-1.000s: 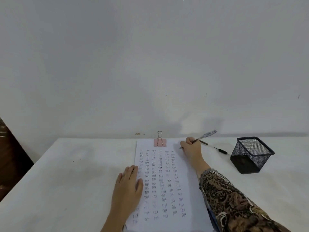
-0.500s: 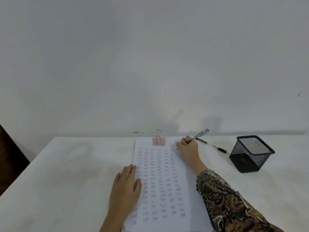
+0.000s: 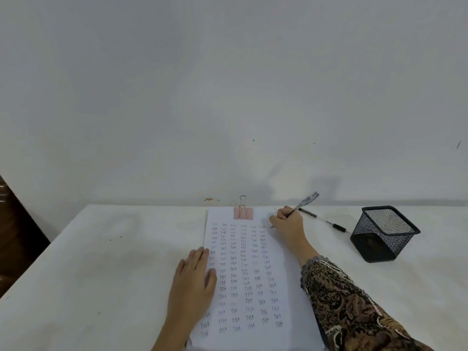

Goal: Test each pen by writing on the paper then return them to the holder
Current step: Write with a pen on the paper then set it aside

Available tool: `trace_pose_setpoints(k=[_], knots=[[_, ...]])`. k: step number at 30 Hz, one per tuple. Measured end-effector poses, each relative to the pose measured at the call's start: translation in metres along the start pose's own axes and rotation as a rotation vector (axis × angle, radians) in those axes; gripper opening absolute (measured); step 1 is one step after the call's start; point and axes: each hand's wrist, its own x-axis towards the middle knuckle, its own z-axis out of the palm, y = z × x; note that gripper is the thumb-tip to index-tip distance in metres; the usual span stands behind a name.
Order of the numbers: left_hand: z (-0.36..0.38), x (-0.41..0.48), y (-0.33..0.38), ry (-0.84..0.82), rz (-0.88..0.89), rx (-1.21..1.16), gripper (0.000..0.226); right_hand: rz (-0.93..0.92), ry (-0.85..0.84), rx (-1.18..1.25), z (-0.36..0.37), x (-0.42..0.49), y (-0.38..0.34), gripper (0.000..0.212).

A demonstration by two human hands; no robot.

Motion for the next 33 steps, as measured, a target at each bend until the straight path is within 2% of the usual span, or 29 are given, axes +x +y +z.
trace_pose_setpoints(k=[3,22,24,27,29,31,33], knots=[[-0.002,0.000,0.002,-0.009,-0.001,-0.006,0.056,0.004,0.030,0.015,-0.001,0.000,0.000,0.047],[0.001,-0.001,-0.002,0.004,0.014,-0.029,0.054,-0.008,0.046,0.052,0.001,0.005,0.008,0.049],[0.002,-0.001,-0.002,0.017,0.019,-0.031,0.058,0.036,0.068,0.143,-0.004,0.009,0.011,0.051],[0.006,0.001,-0.004,0.034,0.020,-0.041,0.055,0.172,0.124,0.491,-0.017,0.014,0.010,0.046],[0.006,0.001,-0.004,0.030,0.021,-0.031,0.058,0.202,0.156,0.568,-0.022,0.014,-0.002,0.044],[0.005,0.001,-0.004,0.037,0.030,-0.022,0.076,0.098,0.128,0.481,-0.021,0.008,-0.016,0.047],[0.004,0.001,-0.003,0.044,0.028,-0.029,0.087,-0.113,0.010,0.232,-0.017,-0.005,-0.026,0.042]])
